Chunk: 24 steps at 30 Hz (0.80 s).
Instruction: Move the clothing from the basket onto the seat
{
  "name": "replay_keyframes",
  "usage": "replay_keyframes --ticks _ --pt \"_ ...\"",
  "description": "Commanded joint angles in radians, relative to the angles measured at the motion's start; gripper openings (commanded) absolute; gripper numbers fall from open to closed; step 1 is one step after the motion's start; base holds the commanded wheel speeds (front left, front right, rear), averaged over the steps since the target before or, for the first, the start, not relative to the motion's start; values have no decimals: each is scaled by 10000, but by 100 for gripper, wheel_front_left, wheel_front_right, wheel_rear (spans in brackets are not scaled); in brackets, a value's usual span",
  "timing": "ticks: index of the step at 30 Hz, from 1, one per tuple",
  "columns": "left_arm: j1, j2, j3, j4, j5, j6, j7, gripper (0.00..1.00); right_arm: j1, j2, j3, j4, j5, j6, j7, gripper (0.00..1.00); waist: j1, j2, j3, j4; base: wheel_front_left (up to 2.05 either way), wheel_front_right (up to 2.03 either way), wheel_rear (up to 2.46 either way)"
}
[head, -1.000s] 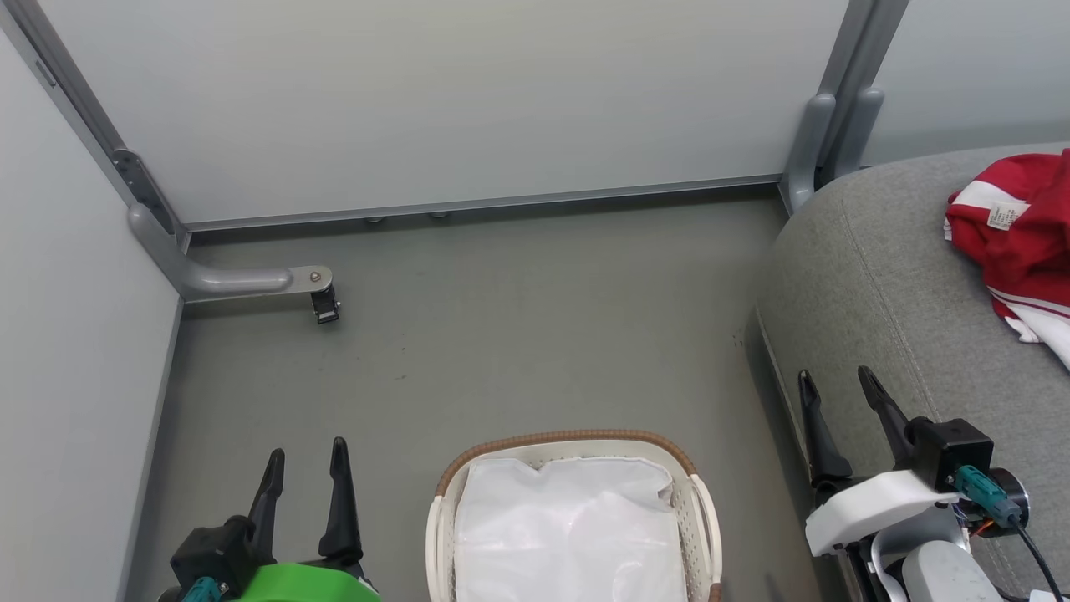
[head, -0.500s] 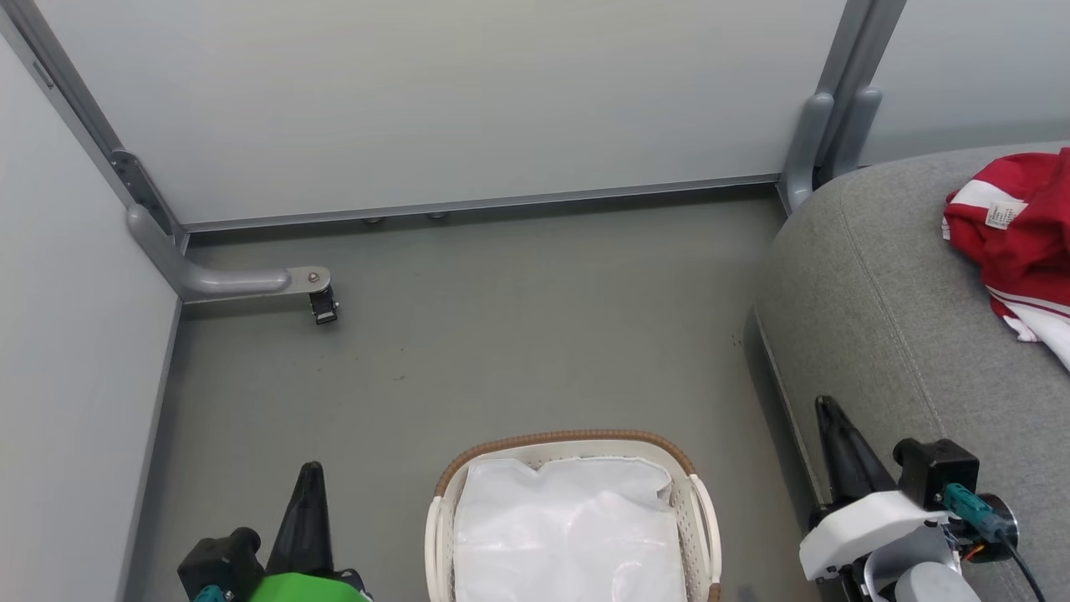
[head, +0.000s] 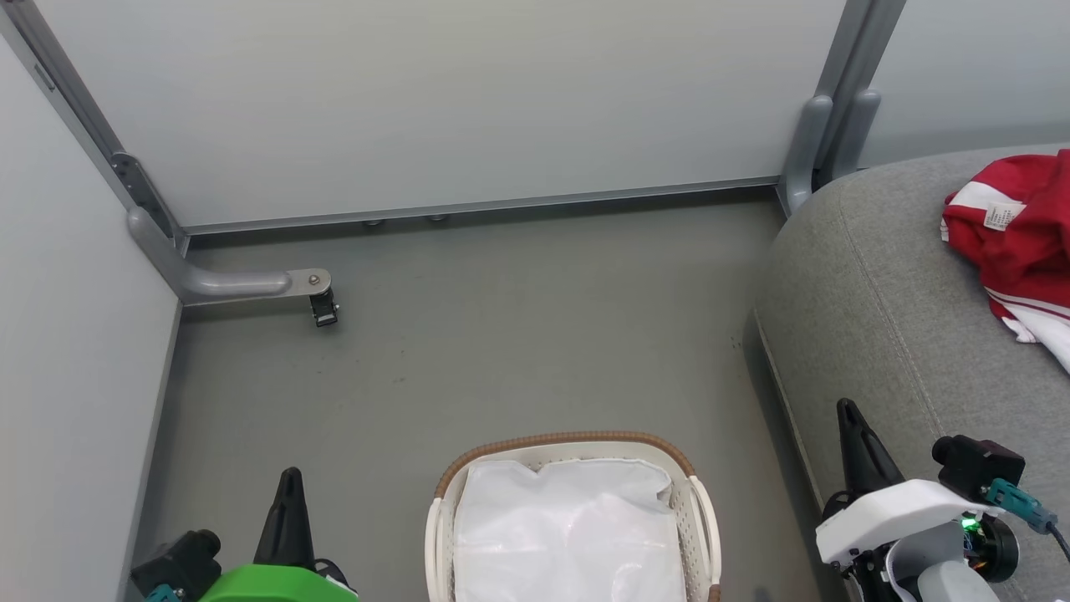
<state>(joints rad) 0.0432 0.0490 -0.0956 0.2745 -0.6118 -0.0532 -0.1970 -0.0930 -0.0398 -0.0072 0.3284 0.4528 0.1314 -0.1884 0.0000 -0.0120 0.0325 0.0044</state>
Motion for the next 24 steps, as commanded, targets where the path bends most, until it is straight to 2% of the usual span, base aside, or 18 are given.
replay_keyframes --ticks 1,24 --pt "-332 66 102 -150 -371 -81 86 0 -159 -45 -68 -199 432 -2 86 0 0 16 -4 0 0 0 0" --pt "-746 128 627 -175 -3367 -301 940 0 -195 -72 -377 -404 3819 -4 981 0 0 38 -69 -9 0 0 0"
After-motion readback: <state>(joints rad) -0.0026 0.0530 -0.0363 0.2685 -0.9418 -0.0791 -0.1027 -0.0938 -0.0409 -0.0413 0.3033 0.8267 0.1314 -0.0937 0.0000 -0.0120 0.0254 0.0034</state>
